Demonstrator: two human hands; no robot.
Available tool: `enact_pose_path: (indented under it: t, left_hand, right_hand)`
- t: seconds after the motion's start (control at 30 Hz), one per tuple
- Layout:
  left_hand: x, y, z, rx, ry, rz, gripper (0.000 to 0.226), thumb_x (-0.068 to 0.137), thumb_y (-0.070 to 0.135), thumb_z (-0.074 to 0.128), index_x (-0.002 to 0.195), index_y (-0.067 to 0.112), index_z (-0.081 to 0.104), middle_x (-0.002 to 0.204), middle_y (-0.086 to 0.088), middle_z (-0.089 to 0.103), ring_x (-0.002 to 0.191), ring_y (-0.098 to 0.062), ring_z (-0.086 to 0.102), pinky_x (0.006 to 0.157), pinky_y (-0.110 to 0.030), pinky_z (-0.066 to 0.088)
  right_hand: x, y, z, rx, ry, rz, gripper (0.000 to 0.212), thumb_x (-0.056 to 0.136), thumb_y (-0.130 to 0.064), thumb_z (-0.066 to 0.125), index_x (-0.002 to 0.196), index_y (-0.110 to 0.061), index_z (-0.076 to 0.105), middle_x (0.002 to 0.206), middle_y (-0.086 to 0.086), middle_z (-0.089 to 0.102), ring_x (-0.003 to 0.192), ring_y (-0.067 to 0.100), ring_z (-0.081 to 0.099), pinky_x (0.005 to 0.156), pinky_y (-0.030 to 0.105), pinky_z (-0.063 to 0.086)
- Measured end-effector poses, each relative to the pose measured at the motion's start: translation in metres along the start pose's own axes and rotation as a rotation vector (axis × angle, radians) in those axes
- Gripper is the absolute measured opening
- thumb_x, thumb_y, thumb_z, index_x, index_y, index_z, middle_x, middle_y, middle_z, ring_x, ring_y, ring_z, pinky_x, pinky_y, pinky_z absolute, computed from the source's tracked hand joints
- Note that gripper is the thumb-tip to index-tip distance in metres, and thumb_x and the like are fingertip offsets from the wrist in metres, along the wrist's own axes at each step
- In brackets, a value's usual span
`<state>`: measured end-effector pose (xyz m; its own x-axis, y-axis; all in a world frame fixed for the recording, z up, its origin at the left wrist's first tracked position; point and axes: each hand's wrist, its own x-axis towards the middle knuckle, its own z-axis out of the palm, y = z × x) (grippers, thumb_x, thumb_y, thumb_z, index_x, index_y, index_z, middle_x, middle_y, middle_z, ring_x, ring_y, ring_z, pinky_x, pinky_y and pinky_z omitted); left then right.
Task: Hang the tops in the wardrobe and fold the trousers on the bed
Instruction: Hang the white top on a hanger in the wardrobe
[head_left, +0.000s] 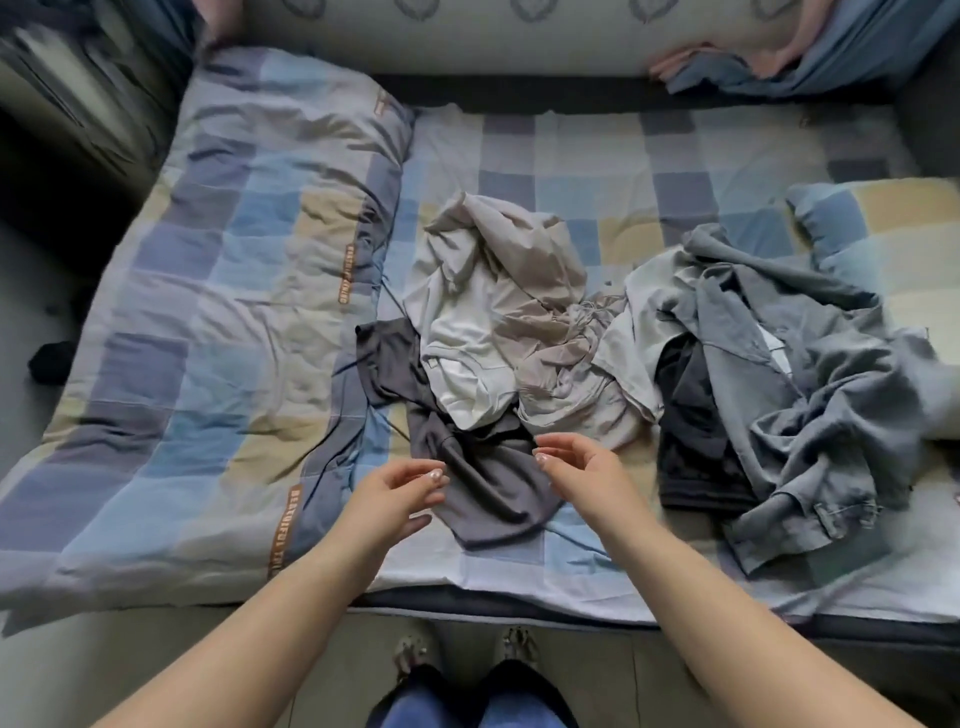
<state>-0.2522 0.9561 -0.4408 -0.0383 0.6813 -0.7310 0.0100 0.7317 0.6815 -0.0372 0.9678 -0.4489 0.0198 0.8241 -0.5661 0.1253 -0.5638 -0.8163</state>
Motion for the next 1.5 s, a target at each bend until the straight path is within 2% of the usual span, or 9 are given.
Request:
enact_pose_path:
  t: [0.2,0.4,0.5,0.6,0.73,0.9,1.1,1.33,1.5]
  left_hand:
    - [0.121,-0.031,-0.019,0.039,0.058,-0.123,0.013,0.093,0.019,0.061,0.103,0.015,0.066,0.104,-0.001,0.070,0.097,-0.013,0.065,0.090,-0.032,0.049]
    - [0.254,-0.053,-0.042,0.175,0.091,-0.112,0.008,0.094,0.019,0.058,0.098,0.018,0.065,0.102,0.000,0.070,0.092,-0.009,0.065,0.079,-0.027,0.048]
    - [0.322,-0.055,-0.046,0.245,0.097,-0.044,0.011,0.094,0.018,0.059,0.103,0.018,0.064,0.102,0.002,0.068,0.087,-0.007,0.064,0.063,-0.019,0.047]
    - [0.377,-0.060,-0.044,0.300,0.110,0.023,0.023,0.092,0.020,0.062,0.114,0.018,0.058,0.103,0.001,0.065,0.094,-0.013,0.065,0.070,-0.024,0.049]
    - [0.419,-0.066,-0.031,0.293,0.120,0.044,0.034,0.090,0.025,0.064,0.119,0.024,0.046,0.096,0.005,0.062,0.097,-0.017,0.065,0.077,-0.031,0.052]
    - [0.420,-0.071,-0.016,0.314,0.100,0.059,0.025,0.084,0.011,0.062,0.109,0.014,0.060,0.095,-0.005,0.068,0.092,-0.022,0.065,0.085,-0.039,0.055]
    - [0.383,-0.053,-0.026,0.257,0.119,0.028,0.016,0.085,0.003,0.052,0.094,0.007,0.064,0.098,-0.020,0.068,0.083,-0.024,0.063,0.091,-0.050,0.052]
    - [0.304,0.009,-0.002,0.263,0.141,0.121,0.028,0.083,0.034,0.071,0.100,0.016,0.057,0.096,-0.005,0.067,0.090,-0.016,0.066,0.083,-0.039,0.055]
    - [0.238,0.076,0.030,0.414,0.250,0.425,0.046,0.077,0.037,0.075,0.110,0.021,0.047,0.103,0.003,0.052,0.089,-0.008,0.055,0.073,-0.020,0.044]
  right_hand:
    - [0.111,0.061,0.048,-0.066,0.010,0.133,0.018,0.088,-0.017,0.064,0.101,-0.029,0.060,0.089,-0.009,0.064,0.083,0.008,0.060,0.082,0.030,0.049]
    - [0.226,0.114,0.087,-0.040,0.091,0.278,0.045,0.088,-0.019,0.062,0.129,-0.018,0.044,0.085,-0.010,0.061,0.080,0.008,0.056,0.087,0.035,0.047]
    - [0.275,0.140,0.099,-0.073,0.156,0.289,0.057,0.086,-0.025,0.062,0.137,-0.019,0.037,0.099,-0.003,0.064,0.088,0.016,0.057,0.085,0.033,0.045]
    - [0.308,0.165,0.111,-0.127,0.198,0.246,0.067,0.086,-0.027,0.063,0.143,-0.019,0.030,0.113,-0.004,0.055,0.108,0.018,0.054,0.093,0.030,0.041]
    - [0.329,0.189,0.118,-0.154,0.283,0.202,0.054,0.087,-0.022,0.061,0.135,-0.022,0.037,0.109,-0.003,0.053,0.106,0.022,0.055,0.082,0.025,0.038]
    - [0.333,0.197,0.106,-0.127,0.307,0.161,0.016,0.088,-0.013,0.053,0.102,-0.020,0.053,0.078,-0.002,0.058,0.075,0.020,0.054,0.064,0.027,0.040]
    - [0.308,0.147,0.079,0.244,0.385,0.110,0.020,0.091,-0.011,0.049,0.083,-0.024,0.062,0.081,0.002,0.066,0.077,0.019,0.060,0.081,0.044,0.054]
    - [0.237,0.036,0.056,0.352,0.286,-0.072,0.017,0.086,-0.033,0.053,0.092,-0.039,0.067,0.092,-0.004,0.072,0.092,0.022,0.064,0.082,0.043,0.051]
    - [0.166,-0.039,0.031,0.259,0.199,-0.191,0.031,0.093,-0.014,0.047,0.092,-0.035,0.069,0.098,0.003,0.072,0.100,0.027,0.064,0.092,0.042,0.049]
